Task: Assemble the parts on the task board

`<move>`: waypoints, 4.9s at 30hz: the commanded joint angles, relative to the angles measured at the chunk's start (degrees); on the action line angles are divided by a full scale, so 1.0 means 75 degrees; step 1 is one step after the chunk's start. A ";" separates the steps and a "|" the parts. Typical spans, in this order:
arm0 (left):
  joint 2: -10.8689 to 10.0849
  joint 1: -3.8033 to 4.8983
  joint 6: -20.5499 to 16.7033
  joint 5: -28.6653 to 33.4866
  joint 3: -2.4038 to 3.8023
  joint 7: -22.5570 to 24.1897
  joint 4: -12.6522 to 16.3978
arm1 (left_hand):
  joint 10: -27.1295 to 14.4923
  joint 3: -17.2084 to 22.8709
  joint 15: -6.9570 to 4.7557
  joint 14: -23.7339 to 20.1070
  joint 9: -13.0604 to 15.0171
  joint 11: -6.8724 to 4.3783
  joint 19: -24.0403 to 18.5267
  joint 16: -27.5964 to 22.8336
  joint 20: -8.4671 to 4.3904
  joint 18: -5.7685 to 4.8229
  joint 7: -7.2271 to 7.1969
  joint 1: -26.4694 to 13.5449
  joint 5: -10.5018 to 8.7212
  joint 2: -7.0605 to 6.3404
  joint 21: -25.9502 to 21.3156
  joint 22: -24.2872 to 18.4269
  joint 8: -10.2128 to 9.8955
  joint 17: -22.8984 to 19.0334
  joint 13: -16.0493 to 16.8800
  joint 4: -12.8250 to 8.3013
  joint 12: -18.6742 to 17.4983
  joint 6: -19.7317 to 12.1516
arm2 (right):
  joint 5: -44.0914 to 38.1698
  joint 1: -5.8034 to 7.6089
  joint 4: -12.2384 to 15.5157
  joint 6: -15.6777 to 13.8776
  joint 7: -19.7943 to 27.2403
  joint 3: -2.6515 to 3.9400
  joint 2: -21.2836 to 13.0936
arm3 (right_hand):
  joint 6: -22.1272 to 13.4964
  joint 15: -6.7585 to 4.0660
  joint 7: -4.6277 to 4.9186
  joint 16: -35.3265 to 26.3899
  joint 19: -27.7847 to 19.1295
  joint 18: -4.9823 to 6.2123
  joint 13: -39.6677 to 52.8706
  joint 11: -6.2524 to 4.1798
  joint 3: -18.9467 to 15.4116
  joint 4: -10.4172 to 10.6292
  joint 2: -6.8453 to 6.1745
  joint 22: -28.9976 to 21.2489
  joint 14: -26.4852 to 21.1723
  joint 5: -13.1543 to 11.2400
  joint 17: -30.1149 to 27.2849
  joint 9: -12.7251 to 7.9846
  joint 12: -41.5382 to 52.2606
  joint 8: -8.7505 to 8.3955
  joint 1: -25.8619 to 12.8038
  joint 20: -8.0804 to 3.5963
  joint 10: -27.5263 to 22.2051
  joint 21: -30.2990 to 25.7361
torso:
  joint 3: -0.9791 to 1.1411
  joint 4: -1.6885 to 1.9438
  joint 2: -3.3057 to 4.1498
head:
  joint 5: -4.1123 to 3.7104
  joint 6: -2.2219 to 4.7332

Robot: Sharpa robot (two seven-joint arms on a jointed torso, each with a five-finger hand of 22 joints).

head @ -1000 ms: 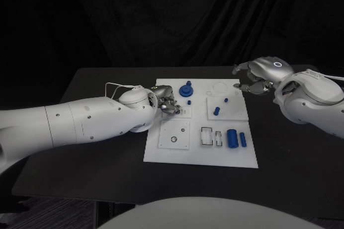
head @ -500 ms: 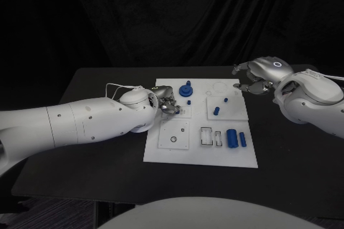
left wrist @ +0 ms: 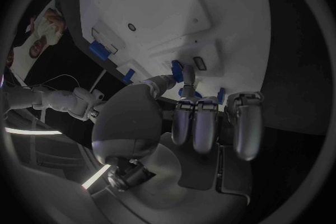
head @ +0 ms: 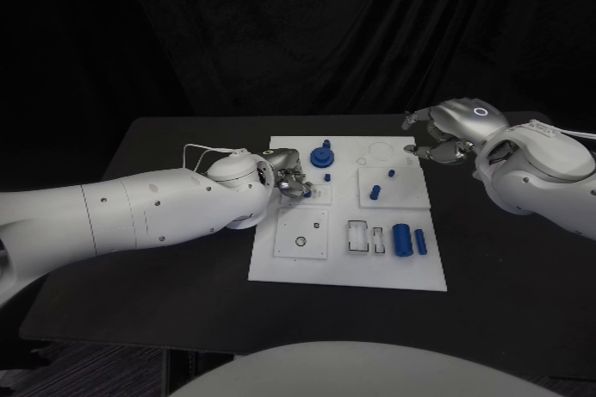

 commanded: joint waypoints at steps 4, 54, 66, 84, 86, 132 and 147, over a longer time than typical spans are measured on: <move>0.0016 -0.0044 0.0050 -0.0007 -0.0008 0.0201 0.0027 | 0.0777 0.0006 -0.0024 0.0794 -0.0036 -0.0039 0.0083 0.0020 -0.0031 0.0023 -0.0019 -0.0204 -0.0481 0.0099 -0.0075 0.1019 -0.0100 0.2012 0.1994 0.0009 0.0026 0.0005 | -0.0047 -0.0016 -0.0002 0.0046 -0.0173 0.0005 -0.0009 | 0.0069 -0.0031 0.0024 0.0022 0.0772 -0.0057 0.2009 -0.0043 0.0012 -0.0051 0.0050 0.2005 0.0792 -0.0012 0.2013 0.0000 0.0020 0.0042 0.0033 -0.0020 0.0795 0.0015 | 0.0004 -0.0003 -0.0005 | 0.0015 0.0001; -0.0273 -0.0043 -0.1080 -0.0007 -0.0008 0.0894 0.0099 | 0.0777 -0.3554 -0.0007 0.0794 0.1320 -0.0015 0.0172 0.0020 -0.0016 0.0009 -0.0013 -0.2004 -0.1834 0.1454 -0.0147 0.1172 0.0189 0.2012 0.1994 0.1310 0.0026 -0.0209 | -0.0046 -0.0023 0.0018 0.0191 -0.0260 0.0005 -0.0084 | 0.0198 -0.0042 0.0018 0.0022 0.0746 -0.0046 0.2009 -0.0055 0.0033 -0.0065 0.0059 0.1990 0.0792 -0.0013 0.2013 -0.0032 0.0020 0.0026 -0.0011 -0.0031 0.0795 -0.0021 | 0.0003 0.0006 -0.0013 | 0.0060 0.0001; -0.0460 0.0201 -0.0087 0.0902 -0.0008 0.1530 0.0070 | 0.0777 -0.3741 0.0036 0.0794 0.1703 0.0035 0.0146 0.0020 0.0008 0.0011 0.0044 -0.0507 -0.0577 0.1343 -0.0183 0.1207 0.0200 0.2012 0.1994 0.1258 0.0026 -0.0732 | -0.0046 -0.0022 0.0038 0.0164 -0.0275 0.0005 -0.0139 | 0.0224 -0.0046 0.0015 0.0022 0.0741 -0.0043 0.2009 -0.0058 0.0035 -0.0049 0.0070 0.1987 0.0792 -0.0013 0.2013 -0.0044 0.0020 0.0015 -0.0047 -0.0035 0.0795 -0.0029 | 0.0006 -0.0002 -0.0010 | 0.0088 0.0001; 0.0388 0.0889 0.4047 0.4099 -0.0006 0.0843 -0.1692 | 0.0777 -0.3582 0.0142 0.0794 0.1262 0.0161 0.0163 0.0020 0.0130 -0.0007 0.0175 0.0836 -0.0465 0.1137 -0.0129 0.1324 -0.0248 0.2012 0.1994 0.1233 0.0026 -0.0903 | -0.0044 -0.0019 0.0036 0.0076 -0.0274 0.0006 -0.0151 | 0.0254 -0.0052 0.0012 0.0022 0.0741 -0.0043 0.1991 -0.0065 0.0067 -0.0053 0.0109 0.1987 0.0792 -0.0007 0.2013 -0.0060 0.0004 -0.0001 -0.0047 -0.0040 0.0774 -0.0028 | 0.0006 0.0005 -0.0005 | 0.0102 0.0001; 0.0507 0.0910 0.4393 0.4202 -0.0006 0.0642 -0.1851 | 0.0777 -0.3601 0.0159 0.0794 0.1171 0.0164 0.0150 0.0020 0.0135 0.0000 0.0183 0.0877 -0.0453 0.1090 -0.0150 0.1313 -0.0306 0.2012 0.1994 0.1232 0.0026 -0.0884 | -0.0030 -0.0020 0.0026 0.0063 -0.0262 0.0006 -0.0132 | 0.0256 -0.0053 0.0012 0.0022 0.0738 -0.0042 0.1990 -0.0066 0.0071 -0.0057 0.0112 0.1985 0.0792 -0.0007 0.2013 -0.0062 0.0004 -0.0003 -0.0042 -0.0041 0.0774 -0.0033 | 0.0009 0.0002 -0.0004 | 0.0065 0.0061; 0.0813 0.0928 0.2913 0.3728 -0.0009 0.0942 -0.2071 | 0.0777 -0.3936 0.0043 0.0794 0.0568 0.0030 0.0369 0.0020 0.0040 -0.0071 0.0035 0.0288 -0.1517 0.1098 0.0066 0.1538 -0.0387 0.2012 0.1994 0.1269 0.0026 -0.0005 | 0.0040 -0.0266 -0.0147 0.0030 -0.0102 0.0007 -0.0054 | 0.0294 -0.0058 0.0013 0.0022 0.0735 -0.0041 0.1978 -0.0069 0.0106 -0.0089 0.0133 0.1984 0.0792 -0.0007 0.2013 -0.0075 -0.0006 -0.0013 -0.0013 -0.0047 0.0761 -0.0037 | -0.0045 -0.0046 -0.0166 | 0.0013 0.1226; 0.0915 0.0883 0.2707 0.2912 -0.0010 0.0559 -0.2035 | 0.0777 -0.3873 0.0041 0.0794 0.0318 0.0037 0.0380 0.0020 0.0030 -0.0072 0.0047 0.0536 -0.0990 0.1146 0.0058 0.1550 -0.0607 0.2012 0.1994 0.1225 0.0026 -0.0045 | 0.0040 -0.0270 -0.0116 0.0037 -0.0125 0.0007 -0.0059 | 0.0304 -0.0059 0.0013 0.0022 0.0736 -0.0041 0.1977 -0.0069 0.0108 -0.0088 0.0134 0.1984 0.0792 -0.0009 0.2013 -0.0076 -0.0007 -0.0013 -0.0018 -0.0048 0.0760 -0.0036 | -0.0040 -0.0019 -0.0160 | -0.0006 0.0916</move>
